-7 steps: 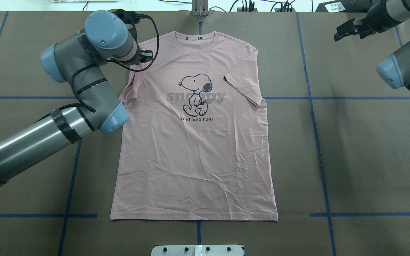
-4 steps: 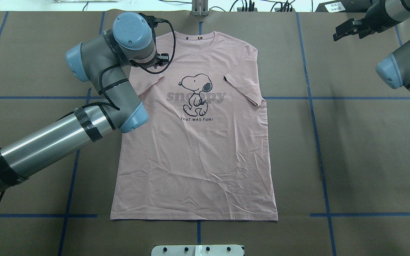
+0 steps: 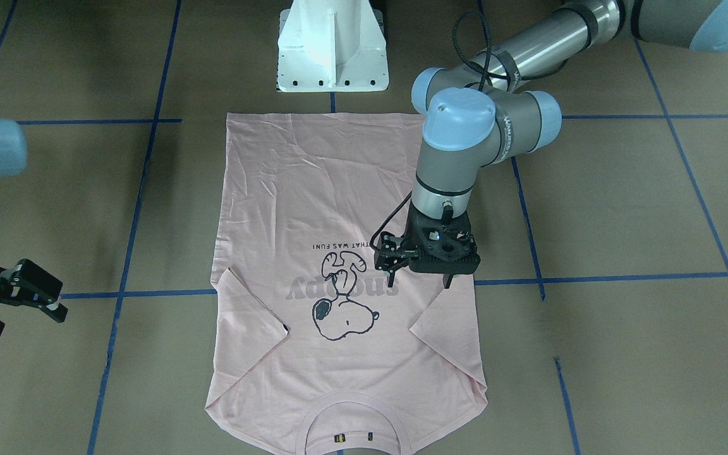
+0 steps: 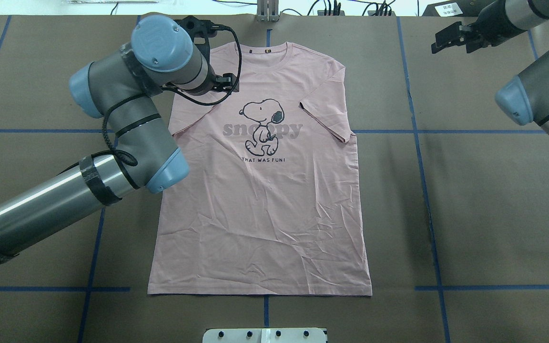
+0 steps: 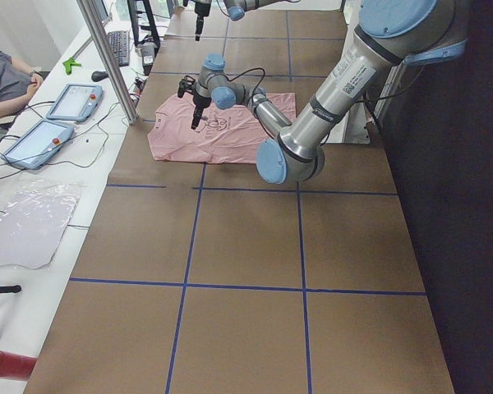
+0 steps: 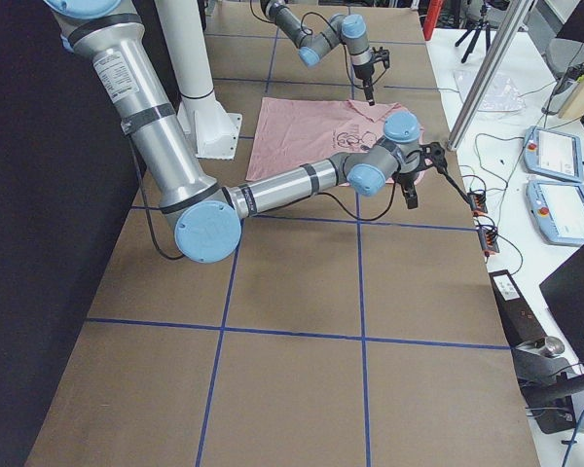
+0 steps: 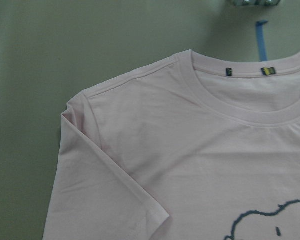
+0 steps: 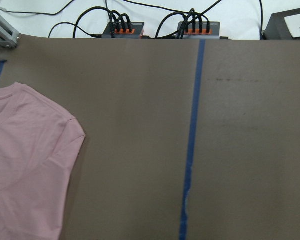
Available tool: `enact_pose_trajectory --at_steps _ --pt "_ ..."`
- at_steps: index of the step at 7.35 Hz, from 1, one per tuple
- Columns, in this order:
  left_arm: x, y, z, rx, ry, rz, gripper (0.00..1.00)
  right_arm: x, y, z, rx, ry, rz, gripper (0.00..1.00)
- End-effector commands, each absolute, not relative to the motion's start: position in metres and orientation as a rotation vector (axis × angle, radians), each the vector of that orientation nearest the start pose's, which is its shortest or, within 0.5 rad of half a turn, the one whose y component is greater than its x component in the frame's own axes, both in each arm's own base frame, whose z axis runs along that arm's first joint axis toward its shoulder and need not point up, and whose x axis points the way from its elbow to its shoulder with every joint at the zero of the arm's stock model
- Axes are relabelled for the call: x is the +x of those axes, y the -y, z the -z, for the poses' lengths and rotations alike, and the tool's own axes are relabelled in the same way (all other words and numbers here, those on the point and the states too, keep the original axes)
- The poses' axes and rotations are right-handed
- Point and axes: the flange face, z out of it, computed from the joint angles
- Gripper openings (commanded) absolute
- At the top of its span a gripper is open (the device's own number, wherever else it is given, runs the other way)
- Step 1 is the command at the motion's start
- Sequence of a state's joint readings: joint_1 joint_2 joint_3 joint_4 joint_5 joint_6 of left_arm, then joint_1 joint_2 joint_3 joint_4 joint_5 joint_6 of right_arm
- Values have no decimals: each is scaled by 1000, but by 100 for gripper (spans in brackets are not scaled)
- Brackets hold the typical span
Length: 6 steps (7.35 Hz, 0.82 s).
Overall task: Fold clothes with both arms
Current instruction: 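Move both grippers down to the hem corners nearest the robot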
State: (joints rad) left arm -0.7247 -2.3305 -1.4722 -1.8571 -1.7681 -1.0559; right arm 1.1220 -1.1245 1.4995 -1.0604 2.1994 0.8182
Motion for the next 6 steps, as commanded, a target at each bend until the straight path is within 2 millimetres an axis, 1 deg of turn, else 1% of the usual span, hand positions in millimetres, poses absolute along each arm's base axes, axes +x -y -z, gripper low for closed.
enact_pose_trajectory --at_steps 1,2,3,4,5,6 --pt "460 513 -195 412 -969 32 100 -294 578 -319 243 1013 -186 100" --pt "446 487 -190 422 -1006 21 100 -330 506 -291 237 951 -218 100" --pt "436 452 -190 416 -1044 3 100 -340 436 -271 201 943 -262 100" --pt "431 422 -195 377 -1076 25 100 -352 378 -275 155 955 -309 100" --pt "424 388 -196 341 -1112 26 100 -374 324 -285 151 935 -340 100" --pt "424 353 -203 271 -1135 53 100 -392 283 -286 139 938 -381 98"
